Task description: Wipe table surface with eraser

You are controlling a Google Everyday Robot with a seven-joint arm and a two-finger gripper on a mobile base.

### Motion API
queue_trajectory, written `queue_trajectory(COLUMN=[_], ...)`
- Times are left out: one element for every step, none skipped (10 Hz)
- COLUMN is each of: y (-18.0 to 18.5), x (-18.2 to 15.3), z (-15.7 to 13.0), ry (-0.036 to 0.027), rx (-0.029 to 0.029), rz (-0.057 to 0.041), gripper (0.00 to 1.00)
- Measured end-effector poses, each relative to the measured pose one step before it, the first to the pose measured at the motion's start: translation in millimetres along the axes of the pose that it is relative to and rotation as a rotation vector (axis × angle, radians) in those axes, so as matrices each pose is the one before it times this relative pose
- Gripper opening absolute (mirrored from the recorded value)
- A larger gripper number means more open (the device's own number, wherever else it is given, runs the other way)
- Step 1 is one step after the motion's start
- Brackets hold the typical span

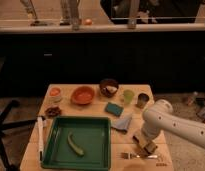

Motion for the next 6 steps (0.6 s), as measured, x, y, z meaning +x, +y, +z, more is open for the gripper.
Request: queue_trajectory(y=[-15.73,-7.77,-11.58,-6.40,-4.28,-4.03], x=[11.31,3.72,1.45,-1.30,-3.30,-3.91], z=[0.17,0.33,0.68,0.67,0.16,-0.36], ry=[0.01531,0.01208,0.01923,0.01163,0.00328,-0.00278], rx=[0.01730,0.01451,0.02103,0.01415,0.01050,0.00741], rz=[0.01994,0.00578,0.01616,0.01109,0.00884,0.00876], gripper=[0.00,0.00,0.00,0.00,0.00,0.00])
